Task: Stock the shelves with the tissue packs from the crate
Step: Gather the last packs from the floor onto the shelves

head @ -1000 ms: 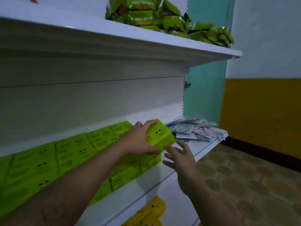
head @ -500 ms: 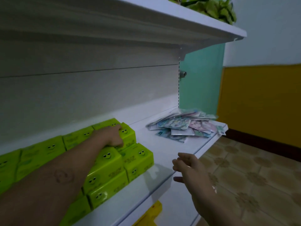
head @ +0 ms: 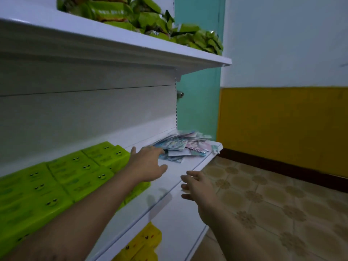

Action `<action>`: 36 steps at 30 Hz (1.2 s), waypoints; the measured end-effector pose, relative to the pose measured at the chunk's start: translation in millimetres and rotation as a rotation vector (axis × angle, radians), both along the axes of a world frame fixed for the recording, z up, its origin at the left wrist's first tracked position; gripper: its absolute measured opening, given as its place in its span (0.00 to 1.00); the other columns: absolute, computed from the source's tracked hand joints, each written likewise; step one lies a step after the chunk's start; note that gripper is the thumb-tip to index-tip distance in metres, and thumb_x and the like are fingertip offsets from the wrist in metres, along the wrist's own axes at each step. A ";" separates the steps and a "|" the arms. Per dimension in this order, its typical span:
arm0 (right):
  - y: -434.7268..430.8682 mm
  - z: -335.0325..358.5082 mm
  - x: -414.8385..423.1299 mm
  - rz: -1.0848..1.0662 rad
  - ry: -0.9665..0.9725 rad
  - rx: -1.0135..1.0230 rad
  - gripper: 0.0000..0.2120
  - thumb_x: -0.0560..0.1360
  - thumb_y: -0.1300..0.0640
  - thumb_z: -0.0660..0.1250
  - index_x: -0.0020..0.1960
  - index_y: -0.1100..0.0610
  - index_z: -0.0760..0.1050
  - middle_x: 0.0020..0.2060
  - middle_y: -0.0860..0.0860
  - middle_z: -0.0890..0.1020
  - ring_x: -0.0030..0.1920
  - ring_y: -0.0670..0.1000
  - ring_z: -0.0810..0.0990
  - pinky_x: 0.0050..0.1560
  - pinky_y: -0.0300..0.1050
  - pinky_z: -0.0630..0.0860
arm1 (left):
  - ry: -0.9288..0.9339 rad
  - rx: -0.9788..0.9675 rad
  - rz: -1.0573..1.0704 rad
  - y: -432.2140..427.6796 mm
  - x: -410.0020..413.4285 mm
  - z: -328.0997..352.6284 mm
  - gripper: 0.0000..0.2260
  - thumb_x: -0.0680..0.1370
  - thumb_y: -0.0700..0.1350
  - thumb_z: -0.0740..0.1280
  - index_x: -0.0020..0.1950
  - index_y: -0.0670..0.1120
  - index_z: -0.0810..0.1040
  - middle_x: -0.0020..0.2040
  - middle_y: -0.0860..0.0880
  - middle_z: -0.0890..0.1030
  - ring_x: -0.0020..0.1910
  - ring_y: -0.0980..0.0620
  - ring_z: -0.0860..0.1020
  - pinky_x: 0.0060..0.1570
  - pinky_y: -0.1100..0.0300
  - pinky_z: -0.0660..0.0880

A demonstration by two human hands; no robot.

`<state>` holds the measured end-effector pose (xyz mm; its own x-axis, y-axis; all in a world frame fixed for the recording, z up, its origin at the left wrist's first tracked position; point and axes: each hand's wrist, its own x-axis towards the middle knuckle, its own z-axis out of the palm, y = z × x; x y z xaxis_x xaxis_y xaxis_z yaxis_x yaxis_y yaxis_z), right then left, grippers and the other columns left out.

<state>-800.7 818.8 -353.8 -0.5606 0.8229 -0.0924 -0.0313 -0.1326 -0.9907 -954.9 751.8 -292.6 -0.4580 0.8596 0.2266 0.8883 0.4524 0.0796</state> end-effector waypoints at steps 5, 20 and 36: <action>24.8 -26.4 74.2 -0.173 -0.043 0.011 0.12 0.79 0.56 0.64 0.62 0.55 0.72 0.53 0.53 0.77 0.50 0.50 0.78 0.44 0.45 0.79 | -0.364 0.184 -0.314 23.1 89.5 -38.5 0.17 0.76 0.54 0.68 0.64 0.54 0.76 0.64 0.55 0.77 0.64 0.56 0.74 0.65 0.58 0.69; 121.0 -296.8 305.4 -0.563 -0.414 -0.401 0.07 0.78 0.61 0.66 0.55 0.60 0.73 0.44 0.55 0.77 0.45 0.55 0.76 0.42 0.50 0.74 | -1.056 -0.180 -0.241 137.7 259.9 -299.8 0.15 0.77 0.46 0.69 0.63 0.46 0.77 0.55 0.50 0.79 0.53 0.54 0.77 0.46 0.69 0.72; 186.4 -617.5 310.6 -0.122 -1.484 -0.271 0.55 0.62 0.35 0.75 0.77 0.57 0.51 0.70 0.62 0.64 0.71 0.63 0.63 0.68 0.57 0.63 | -1.558 -0.451 0.315 172.1 224.2 -586.4 0.07 0.78 0.48 0.68 0.56 0.54 0.77 0.56 0.51 0.80 0.55 0.52 0.78 0.55 0.53 0.77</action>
<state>-490.1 1005.2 -971.3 0.2429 0.7218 -0.6481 0.9210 -0.3814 -0.0796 -730.7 923.8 -879.0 -0.1488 0.5596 -0.8153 -0.0401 0.8204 0.5704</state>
